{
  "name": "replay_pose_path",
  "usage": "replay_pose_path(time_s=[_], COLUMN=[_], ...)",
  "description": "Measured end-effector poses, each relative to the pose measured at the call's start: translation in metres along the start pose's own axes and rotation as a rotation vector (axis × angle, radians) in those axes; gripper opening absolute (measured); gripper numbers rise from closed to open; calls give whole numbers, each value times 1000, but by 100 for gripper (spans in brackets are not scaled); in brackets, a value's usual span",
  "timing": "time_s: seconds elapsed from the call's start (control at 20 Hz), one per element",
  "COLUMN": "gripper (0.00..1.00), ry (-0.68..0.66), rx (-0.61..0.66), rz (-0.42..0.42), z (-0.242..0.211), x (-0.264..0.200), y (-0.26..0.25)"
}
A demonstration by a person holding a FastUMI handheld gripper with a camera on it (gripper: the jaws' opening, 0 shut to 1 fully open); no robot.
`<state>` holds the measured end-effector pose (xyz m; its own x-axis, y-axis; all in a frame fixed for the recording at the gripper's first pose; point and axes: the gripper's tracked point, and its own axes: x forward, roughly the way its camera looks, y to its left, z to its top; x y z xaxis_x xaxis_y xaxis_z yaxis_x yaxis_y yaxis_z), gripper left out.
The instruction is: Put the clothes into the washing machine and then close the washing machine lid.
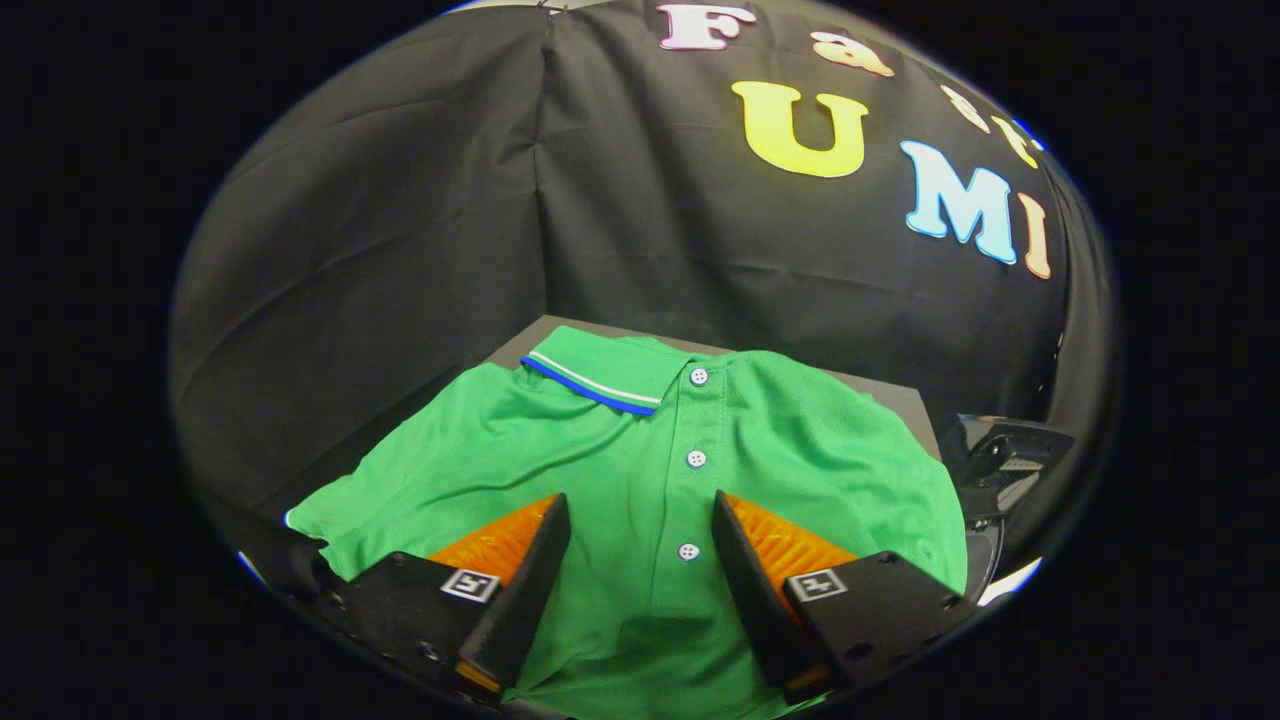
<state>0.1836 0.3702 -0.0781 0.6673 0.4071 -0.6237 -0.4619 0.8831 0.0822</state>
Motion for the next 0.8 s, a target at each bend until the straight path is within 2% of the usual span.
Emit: replay_pose_path(time_s=[0.15, 0.4, 0.65, 0.75, 0.8], gripper=[82, 82, 22, 6, 6], ry=[37, 41, -19, -34, -28], rx=[-19, -16, 25, -19, -37], rz=[3, -3, -1, 6, 12], z=[-1, 1, 1, 6, 6], x=[0, -2, -2, -6, -4], y=[0, 2, 4, 6, 4])
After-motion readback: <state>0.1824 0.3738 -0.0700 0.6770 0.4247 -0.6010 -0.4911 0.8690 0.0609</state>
